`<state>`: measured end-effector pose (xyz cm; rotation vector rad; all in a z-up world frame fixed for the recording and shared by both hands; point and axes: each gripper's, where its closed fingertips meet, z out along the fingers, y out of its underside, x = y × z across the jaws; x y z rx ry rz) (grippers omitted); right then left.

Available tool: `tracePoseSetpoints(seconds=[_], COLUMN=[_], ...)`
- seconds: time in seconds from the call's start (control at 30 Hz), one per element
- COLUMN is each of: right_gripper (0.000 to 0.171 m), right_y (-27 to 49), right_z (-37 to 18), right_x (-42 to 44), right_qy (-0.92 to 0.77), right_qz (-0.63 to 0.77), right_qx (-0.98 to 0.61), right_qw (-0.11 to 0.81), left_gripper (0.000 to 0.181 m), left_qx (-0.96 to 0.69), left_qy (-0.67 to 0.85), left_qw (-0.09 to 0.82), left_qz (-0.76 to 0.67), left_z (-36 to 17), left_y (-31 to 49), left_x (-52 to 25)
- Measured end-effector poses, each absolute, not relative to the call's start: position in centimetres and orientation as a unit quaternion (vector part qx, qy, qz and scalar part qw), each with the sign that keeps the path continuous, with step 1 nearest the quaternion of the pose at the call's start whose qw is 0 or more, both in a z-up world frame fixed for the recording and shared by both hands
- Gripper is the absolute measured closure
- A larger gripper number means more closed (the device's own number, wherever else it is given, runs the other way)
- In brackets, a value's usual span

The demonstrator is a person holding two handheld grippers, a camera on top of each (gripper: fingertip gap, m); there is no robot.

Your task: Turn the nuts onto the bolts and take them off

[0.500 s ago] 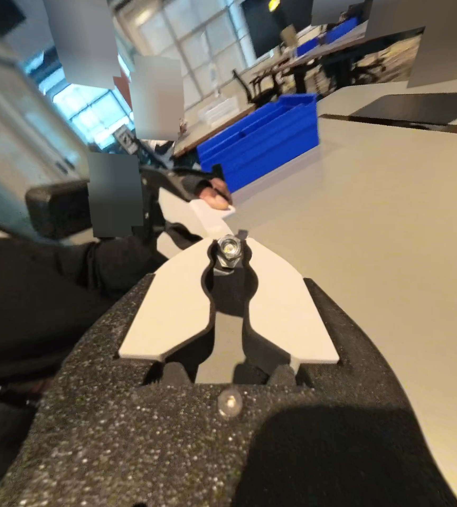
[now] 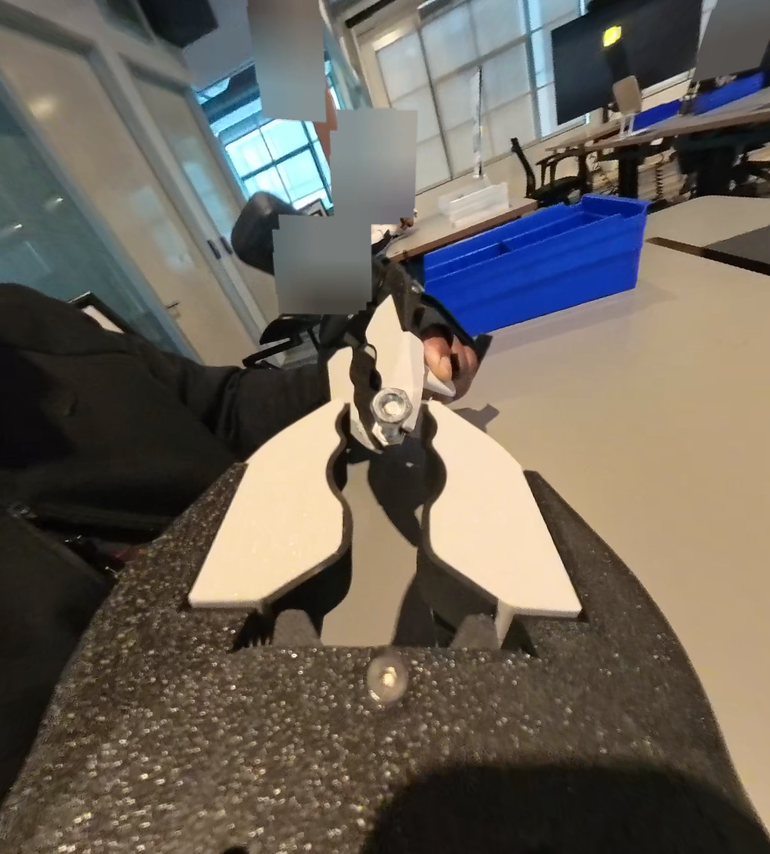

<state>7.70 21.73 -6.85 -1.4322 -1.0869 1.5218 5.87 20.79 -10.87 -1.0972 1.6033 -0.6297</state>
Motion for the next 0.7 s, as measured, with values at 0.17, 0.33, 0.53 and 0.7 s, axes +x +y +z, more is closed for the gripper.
tracePoseSetpoints(seconds=[0.17,0.33,0.53,0.7], right_gripper=[0.143,0.147,0.152,0.152], right_y=[20.6,20.0,21.1,23.6], right_z=[-7.9,-7.6,-7.3,-6.9], right_x=[6.6,6.2,6.1,6.1], right_qy=[-0.459,-0.466,-0.43,-0.329], right_qz=[0.581,0.59,0.585,0.573], right_qx=[-0.565,-0.552,-0.569,-0.611], right_qw=[0.363,0.362,0.386,0.436], left_gripper=[0.166,0.166,0.166,0.165], left_qx=[-0.44,-0.435,-0.451,-0.478], left_qy=[0.675,0.688,0.679,0.659], left_qw=[0.52,0.507,0.528,0.574], left_qz=[-0.284,-0.284,-0.237,-0.09], left_z=[-10.4,-10.9,-10.7,-10.3], left_y=[20.0,19.4,20.6,23.1], left_x=[5.9,6.1,6.1,6.1])
